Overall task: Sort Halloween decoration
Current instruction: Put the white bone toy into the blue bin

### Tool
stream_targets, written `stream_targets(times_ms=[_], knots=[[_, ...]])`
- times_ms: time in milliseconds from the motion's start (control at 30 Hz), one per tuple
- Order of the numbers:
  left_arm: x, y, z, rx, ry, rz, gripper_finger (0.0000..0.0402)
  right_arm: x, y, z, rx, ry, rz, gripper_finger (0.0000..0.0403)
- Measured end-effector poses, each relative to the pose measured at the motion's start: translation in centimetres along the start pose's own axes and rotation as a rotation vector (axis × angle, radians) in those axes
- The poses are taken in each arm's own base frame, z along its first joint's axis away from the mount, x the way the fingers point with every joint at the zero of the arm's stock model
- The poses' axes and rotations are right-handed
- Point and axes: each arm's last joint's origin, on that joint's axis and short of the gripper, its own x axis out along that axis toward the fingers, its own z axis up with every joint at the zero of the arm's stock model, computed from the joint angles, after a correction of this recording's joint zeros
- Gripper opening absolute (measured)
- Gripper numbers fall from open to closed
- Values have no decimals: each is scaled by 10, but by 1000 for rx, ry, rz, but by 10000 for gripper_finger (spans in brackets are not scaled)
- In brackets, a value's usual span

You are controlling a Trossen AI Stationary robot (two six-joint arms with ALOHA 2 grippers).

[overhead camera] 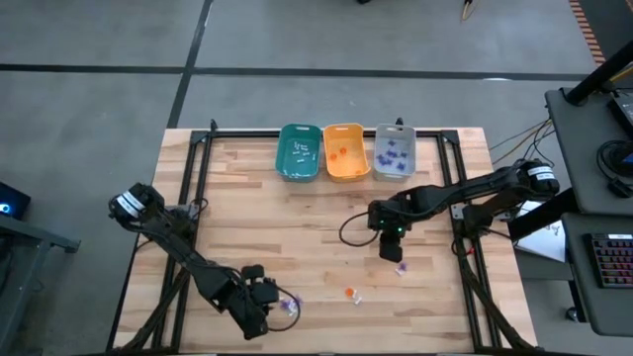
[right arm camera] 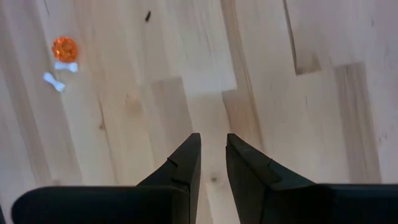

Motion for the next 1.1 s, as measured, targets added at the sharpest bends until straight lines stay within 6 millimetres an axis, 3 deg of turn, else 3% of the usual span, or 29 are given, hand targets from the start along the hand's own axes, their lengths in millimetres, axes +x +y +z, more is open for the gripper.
stream_targets(times_ms=[333, 500, 800, 1100], knots=[[1, 2, 1, 12, -69, 55, 80, 1, 1, 3, -20, -35, 12, 66], [6, 4, -1, 8, -135, 77, 105, 0, 2, 5, -26, -59, 20, 66], [23, 3, -8, 24, -91, 93, 170, 0, 2, 6, -28, -65, 22, 66], [23, 4, -9, 28, -86, 98, 175, 0, 2, 7, -30, -75, 26, 66]])
